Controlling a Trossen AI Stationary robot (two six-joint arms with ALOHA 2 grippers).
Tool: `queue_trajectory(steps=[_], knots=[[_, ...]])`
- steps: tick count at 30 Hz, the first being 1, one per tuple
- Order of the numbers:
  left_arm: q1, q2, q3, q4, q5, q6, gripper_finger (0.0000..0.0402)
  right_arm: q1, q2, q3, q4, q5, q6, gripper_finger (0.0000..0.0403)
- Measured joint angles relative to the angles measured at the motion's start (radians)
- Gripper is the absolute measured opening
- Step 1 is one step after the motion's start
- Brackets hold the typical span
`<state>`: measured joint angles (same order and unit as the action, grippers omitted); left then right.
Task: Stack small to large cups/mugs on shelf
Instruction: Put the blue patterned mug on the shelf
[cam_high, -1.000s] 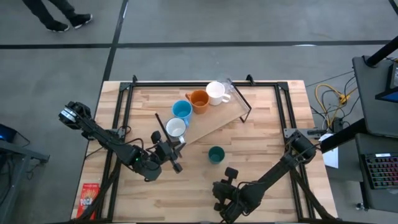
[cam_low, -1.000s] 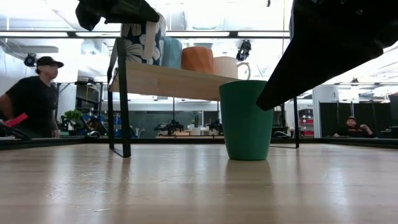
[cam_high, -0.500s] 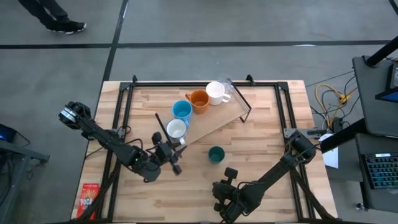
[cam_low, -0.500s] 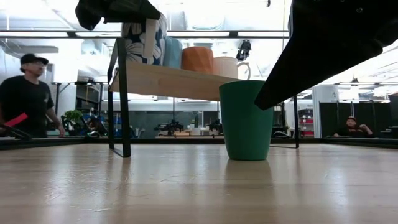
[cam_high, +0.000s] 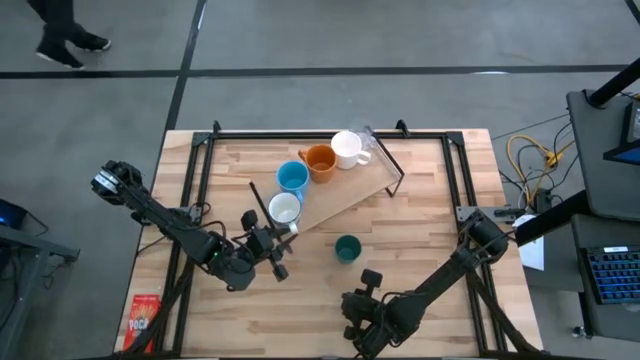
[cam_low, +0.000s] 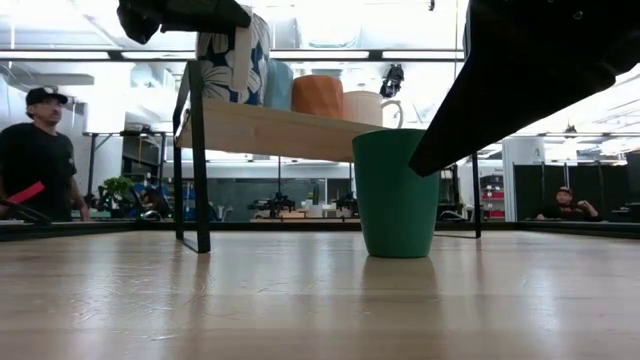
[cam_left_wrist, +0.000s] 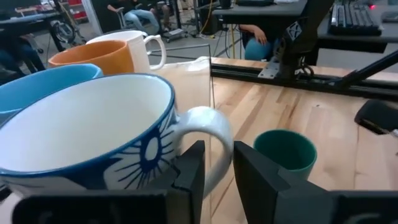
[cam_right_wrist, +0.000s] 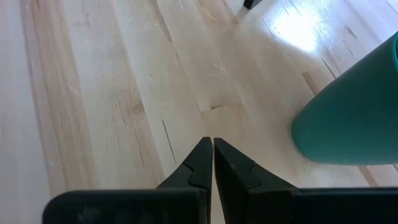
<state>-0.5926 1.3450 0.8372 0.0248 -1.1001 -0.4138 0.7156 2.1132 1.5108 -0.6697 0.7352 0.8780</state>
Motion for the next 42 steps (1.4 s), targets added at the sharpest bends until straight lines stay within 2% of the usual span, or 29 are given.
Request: queue_trajectory(steps=[6, 11, 20, 29, 33, 36, 42], knots=[[0.0, -0.01, 0.0, -0.045, 0.018, -0.001, 0.0069, 0.0, 0.0, 0.0, 0.0, 0.0, 0.0, 0.0008], [-0.001, -0.027, 0.0, -0.154, 0.018, -0.082, 0.0069, 0.0, 0.0, 0.0, 0.002, 0.0, 0.0, 0.0008], [-0.005, -0.032, 0.0, -0.184, 0.027, -0.103, 0.0069, 0.0, 0.0, 0.0, 0.003, -0.001, -0.004, 0.0008], [-0.005, -0.043, 0.0, -0.297, 0.053, -0.113, 0.0069, 0.0, 0.0, 0.0, 0.003, -0.001, -0.004, 0.0008], [-0.006, -0.063, 0.001, -0.41, 0.06, -0.177, 0.0069, 0.0, 0.0, 0.0, 0.003, -0.001, -0.005, 0.0008], [-0.006, -0.079, 0.005, -0.498, 0.099, -0.233, 0.0069, 0.0, 0.0, 0.0, 0.001, -0.001, -0.008, 0.0008], [-0.027, -0.093, 0.011, -0.595, 0.184, -0.238, 0.0069, 0.0, 0.0, 0.006, -0.003, -0.001, -0.064, 0.0008]])
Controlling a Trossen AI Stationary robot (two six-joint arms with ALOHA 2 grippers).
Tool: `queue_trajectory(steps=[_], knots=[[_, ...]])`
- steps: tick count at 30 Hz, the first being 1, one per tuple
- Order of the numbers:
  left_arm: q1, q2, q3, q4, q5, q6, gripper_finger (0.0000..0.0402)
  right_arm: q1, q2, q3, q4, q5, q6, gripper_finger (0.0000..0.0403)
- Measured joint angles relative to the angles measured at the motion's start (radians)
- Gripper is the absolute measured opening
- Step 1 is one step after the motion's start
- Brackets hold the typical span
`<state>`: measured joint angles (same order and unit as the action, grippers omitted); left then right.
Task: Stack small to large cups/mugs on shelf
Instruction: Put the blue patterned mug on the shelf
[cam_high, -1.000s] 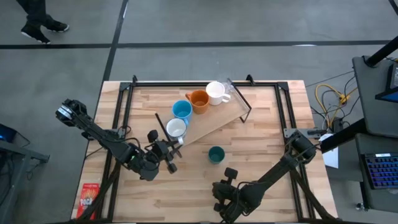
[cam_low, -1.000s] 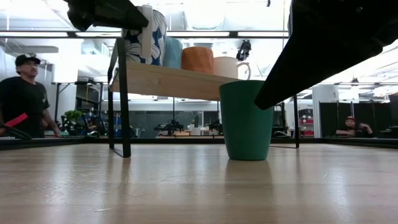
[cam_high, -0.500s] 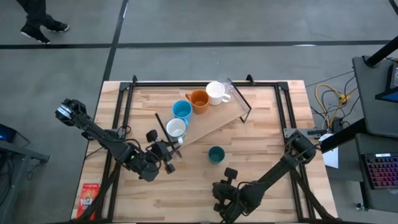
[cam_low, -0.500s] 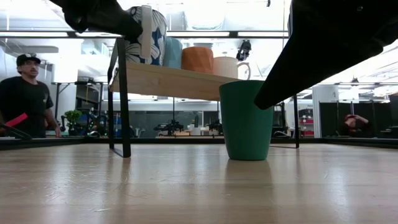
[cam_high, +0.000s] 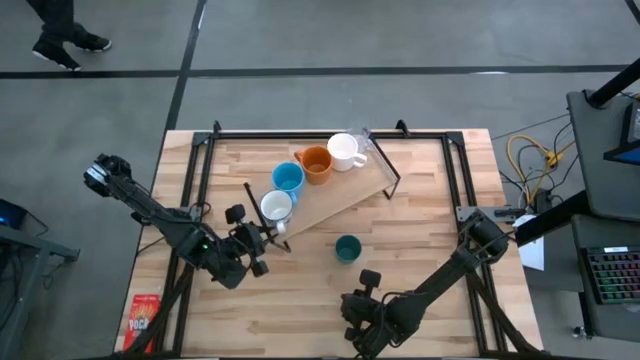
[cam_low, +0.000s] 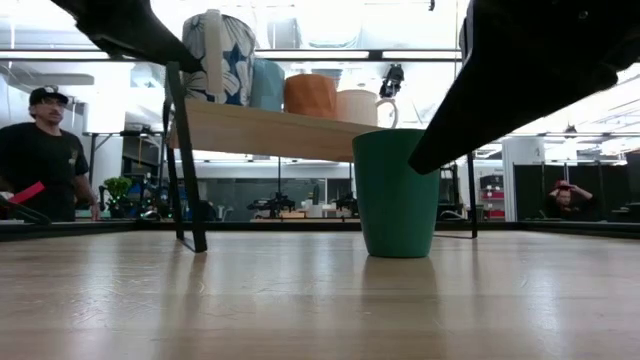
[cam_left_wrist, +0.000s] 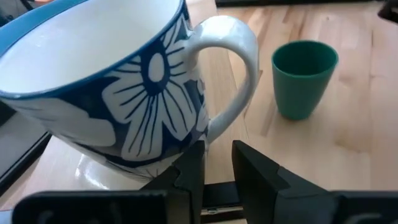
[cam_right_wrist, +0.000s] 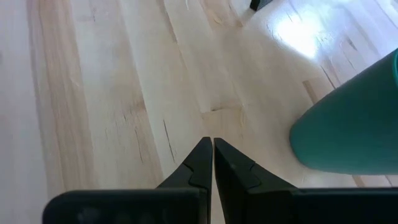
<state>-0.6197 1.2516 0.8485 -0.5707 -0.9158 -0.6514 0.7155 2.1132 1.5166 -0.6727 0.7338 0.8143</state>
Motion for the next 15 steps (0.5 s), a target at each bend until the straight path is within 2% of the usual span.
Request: queue_trajectory(steps=[7, 15], knots=[[-0.013, -0.015, 0.014, -0.029, 0.013, 0.01, 0.0069, 0.0, 0.0, 0.02, 0.001, 0.0, -0.007, 0.0008], [-0.015, -0.015, 0.028, -0.028, 0.0, 0.093, 0.0069, 0.0, 0.0, 0.026, -0.001, 0.0, -0.016, 0.0009]])
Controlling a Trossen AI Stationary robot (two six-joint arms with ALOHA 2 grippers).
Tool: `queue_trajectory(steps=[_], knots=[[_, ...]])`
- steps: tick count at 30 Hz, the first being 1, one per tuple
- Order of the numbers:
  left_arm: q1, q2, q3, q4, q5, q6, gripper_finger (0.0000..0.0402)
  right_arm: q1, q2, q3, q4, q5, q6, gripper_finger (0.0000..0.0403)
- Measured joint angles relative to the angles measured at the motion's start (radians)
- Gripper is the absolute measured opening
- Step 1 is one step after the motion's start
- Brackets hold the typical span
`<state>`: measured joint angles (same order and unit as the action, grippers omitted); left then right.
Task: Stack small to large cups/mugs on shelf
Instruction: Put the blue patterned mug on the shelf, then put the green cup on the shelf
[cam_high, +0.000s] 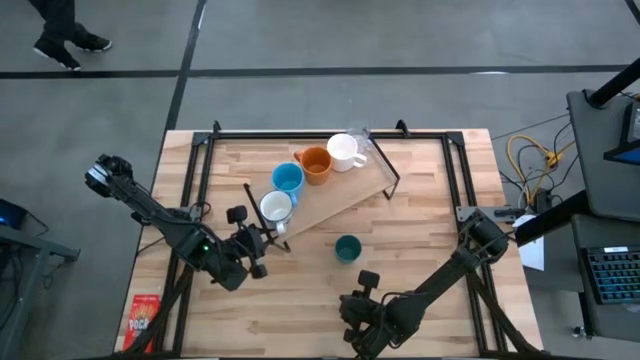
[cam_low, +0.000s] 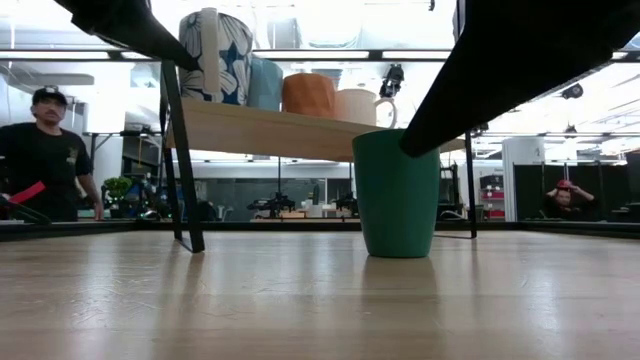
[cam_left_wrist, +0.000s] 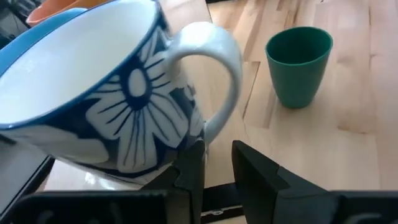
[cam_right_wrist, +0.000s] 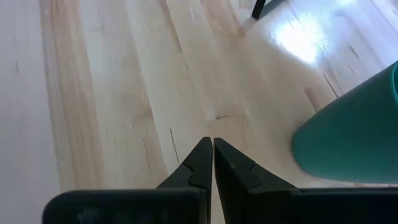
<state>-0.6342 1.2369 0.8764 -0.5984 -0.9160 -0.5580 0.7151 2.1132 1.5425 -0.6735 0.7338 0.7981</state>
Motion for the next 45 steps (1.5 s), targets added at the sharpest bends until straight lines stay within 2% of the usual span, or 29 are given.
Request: queue_trajectory(steps=[16, 20, 26, 30, 34, 37, 41, 45], knots=[[-0.002, 0.002, 0.108, 0.004, 0.076, 0.176, 0.0069, 0.0, 0.0, 0.0, 0.0, 0.005, -0.026, 0.0009], [-0.003, 0.002, 0.137, 0.004, 0.181, 0.203, 0.0069, 0.0, -0.004, 0.009, -0.049, 0.062, -0.105, 0.0009], [-0.041, 0.007, 0.153, 0.004, 0.363, 0.201, 0.0069, 0.002, -0.03, 0.076, -0.25, 0.08, -0.107, 0.0012], [-0.093, 0.007, 0.155, 0.005, 0.454, 0.193, 0.0069, 0.015, -0.031, 0.129, -0.32, 0.079, -0.126, 0.0034], [-0.138, 0.008, 0.126, 0.004, 0.595, 0.091, 0.0069, 0.027, -0.031, 0.196, -0.343, 0.051, -0.238, 0.0071], [-0.174, 0.036, 0.091, 0.011, 0.66, 0.004, 0.0069, 0.028, -0.031, 0.242, -0.356, 0.045, -0.323, 0.0101], [-0.201, 0.108, 0.038, 0.013, 0.728, -0.076, 0.0069, 0.02, -0.031, 0.292, -0.451, 0.045, -0.353, 0.014], [-0.204, 0.207, -0.006, 0.011, 0.728, -0.09, 0.0069, -0.002, -0.032, 0.317, -0.591, 0.045, -0.298, 0.0168]])
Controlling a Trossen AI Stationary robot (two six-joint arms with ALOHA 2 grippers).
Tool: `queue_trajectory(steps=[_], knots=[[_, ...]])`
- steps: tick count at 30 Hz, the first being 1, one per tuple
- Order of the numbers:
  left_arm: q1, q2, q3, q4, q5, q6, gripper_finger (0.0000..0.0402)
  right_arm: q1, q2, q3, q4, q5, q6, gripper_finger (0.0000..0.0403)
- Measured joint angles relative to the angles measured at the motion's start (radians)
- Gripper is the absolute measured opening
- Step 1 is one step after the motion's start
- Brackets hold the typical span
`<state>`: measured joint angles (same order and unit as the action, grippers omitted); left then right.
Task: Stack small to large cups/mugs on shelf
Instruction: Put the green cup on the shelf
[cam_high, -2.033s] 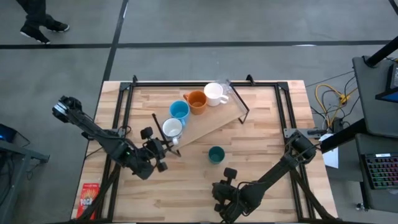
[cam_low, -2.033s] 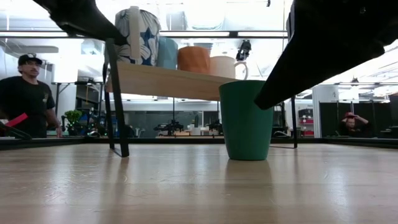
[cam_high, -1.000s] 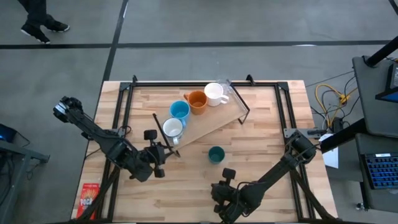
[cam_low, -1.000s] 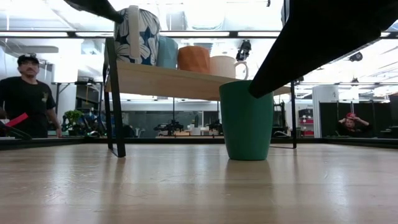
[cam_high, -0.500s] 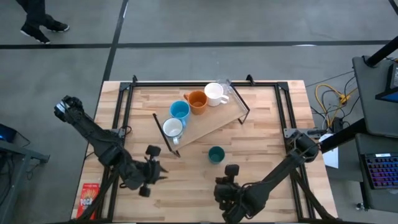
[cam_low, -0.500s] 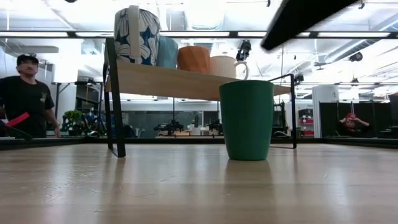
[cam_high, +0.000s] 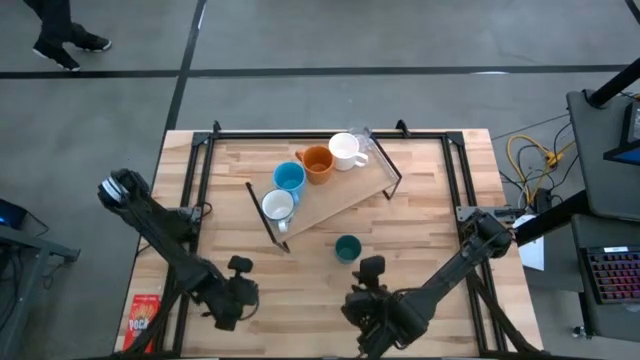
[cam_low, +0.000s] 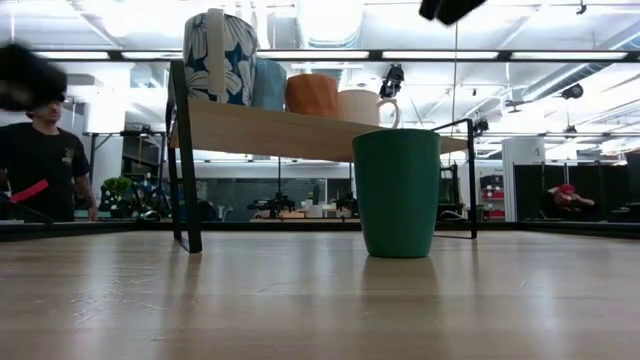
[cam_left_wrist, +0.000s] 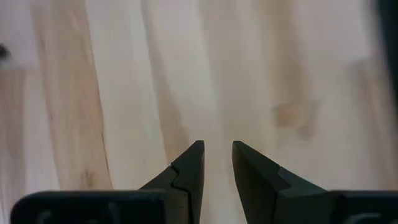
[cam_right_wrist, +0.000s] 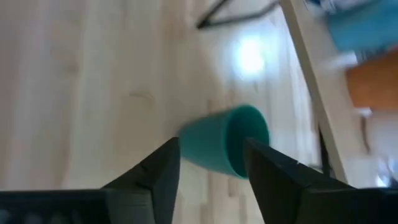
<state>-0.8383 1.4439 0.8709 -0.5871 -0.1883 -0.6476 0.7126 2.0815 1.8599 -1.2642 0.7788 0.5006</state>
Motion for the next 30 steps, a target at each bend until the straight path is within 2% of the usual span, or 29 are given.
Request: queue_trajectory(steps=[5, 8, 11, 20, 30], knots=[[0.0, 0.155, -0.017, -0.001, -0.001, 0.004, 0.0069, -0.049, -0.001, -0.034, -0.079, -0.041, 0.085, 0.0183], [-0.001, 0.231, -0.003, 0.001, -0.005, 0.007, 0.0069, -0.082, -0.001, -0.073, -0.075, -0.111, 0.093, 0.0184], [-0.001, 0.278, 0.005, -0.004, -0.005, 0.006, 0.0069, -0.106, -0.001, -0.109, -0.063, -0.133, 0.093, 0.0185], [-0.002, 0.254, 0.01, -0.007, -0.034, 0.005, 0.0069, -0.127, -0.001, -0.111, -0.018, -0.136, 0.035, 0.0183], [-0.001, 0.245, 0.011, 0.002, -0.054, 0.0, 0.0069, -0.167, -0.001, -0.106, 0.065, -0.203, -0.068, 0.0183]])
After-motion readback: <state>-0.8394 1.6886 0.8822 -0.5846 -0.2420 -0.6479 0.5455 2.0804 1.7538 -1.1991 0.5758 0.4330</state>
